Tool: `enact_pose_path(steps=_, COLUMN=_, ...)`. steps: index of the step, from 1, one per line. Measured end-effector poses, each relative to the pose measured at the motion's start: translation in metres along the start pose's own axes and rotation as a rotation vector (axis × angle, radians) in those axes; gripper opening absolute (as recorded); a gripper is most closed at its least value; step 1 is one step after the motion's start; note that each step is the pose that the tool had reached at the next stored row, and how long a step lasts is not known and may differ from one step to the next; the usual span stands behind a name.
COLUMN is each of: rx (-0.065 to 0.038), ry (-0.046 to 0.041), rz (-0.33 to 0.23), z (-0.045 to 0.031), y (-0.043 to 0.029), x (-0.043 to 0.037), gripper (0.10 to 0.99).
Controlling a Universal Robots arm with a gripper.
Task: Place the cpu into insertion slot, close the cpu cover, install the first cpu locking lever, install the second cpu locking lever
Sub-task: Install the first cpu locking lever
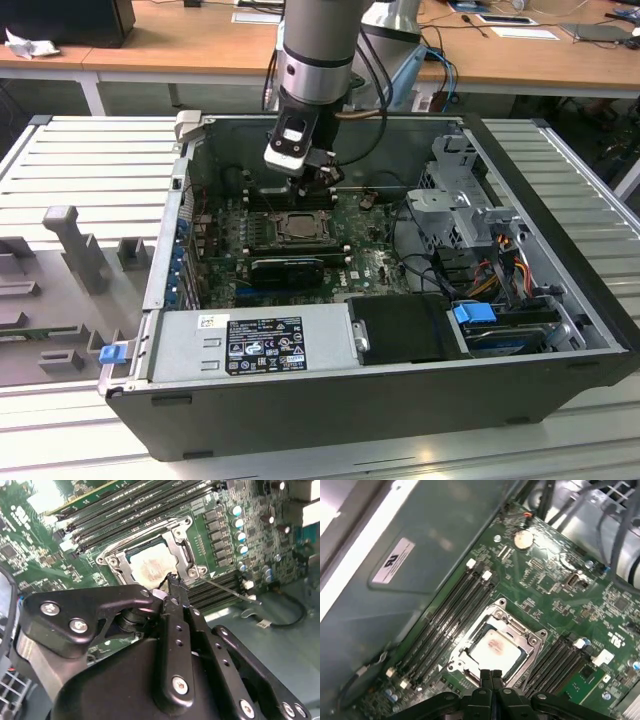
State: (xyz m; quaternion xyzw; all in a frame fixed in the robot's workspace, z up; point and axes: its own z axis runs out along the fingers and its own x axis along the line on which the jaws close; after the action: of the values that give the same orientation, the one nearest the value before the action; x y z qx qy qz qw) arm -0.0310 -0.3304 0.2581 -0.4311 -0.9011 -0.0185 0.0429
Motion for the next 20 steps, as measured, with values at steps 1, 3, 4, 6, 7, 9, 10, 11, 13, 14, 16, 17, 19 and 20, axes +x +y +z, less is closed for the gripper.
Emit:
enact_pose_path(steps=1, rx=0.001, ry=-0.0001, rz=-0.016, z=0.0, y=0.0, x=0.0, gripper=0.106)
enact_pose_path(steps=3, rx=0.006, ry=-0.0003, rz=-0.066, z=0.0002, y=0.0, x=0.0, gripper=0.106)
enact_pose_path(steps=4, rx=0.008, ry=-0.0003, rz=-0.083, z=0.0002, y=0.0, x=0.0, gripper=0.106)
enact_pose_path(steps=6, rx=0.014, ry=-0.0006, rz=-0.144, z=0.0003, y=0.0, x=0.0, gripper=0.106)
enact_pose_path(steps=7, rx=0.017, ry=-0.0007, rz=-0.177, z=0.0003, y=0.0, x=0.0, gripper=0.106)
enact_pose_path(steps=9, rx=0.02, ry=-0.0009, rz=-0.217, z=0.0003, y=0.0, x=0.0, gripper=0.106)
enact_pose_path(steps=10, rx=0.023, ry=-0.0009, rz=-0.247, z=0.0003, y=0.0, x=0.0, gripper=0.106)
enact_pose_path(steps=11, rx=0.026, ry=-0.0011, rz=-0.274, z=0.0003, y=0.0, x=0.0, gripper=0.106)
enact_pose_path(steps=13, rx=0.032, ry=-0.0012, rz=-0.338, z=0.0004, y=0.0, x=0.0, gripper=0.106)
enact_pose_path(steps=14, rx=0.035, ry=-0.0014, rz=-0.372, z=0.0004, y=0.0, x=0.0, gripper=0.106)
enact_pose_path(steps=16, rx=0.039, ry=-0.0015, rz=-0.412, z=0.0004, y=0.0, x=0.0, gripper=0.106)
enact_pose_path(steps=17, rx=0.04, ry=-0.0016, rz=-0.431, z=0.0004, y=0.0, x=-0.0001, gripper=0.106)
enact_pose_path(steps=19, rx=0.044, ry=-0.0017, rz=-0.465, z=0.0004, y=0.0, x=-0.0001, gripper=0.106)
enact_pose_path(steps=20, rx=0.047, ry=-0.0019, rz=-0.497, z=0.0005, y=0.0, x=-0.0001, gripper=0.106)
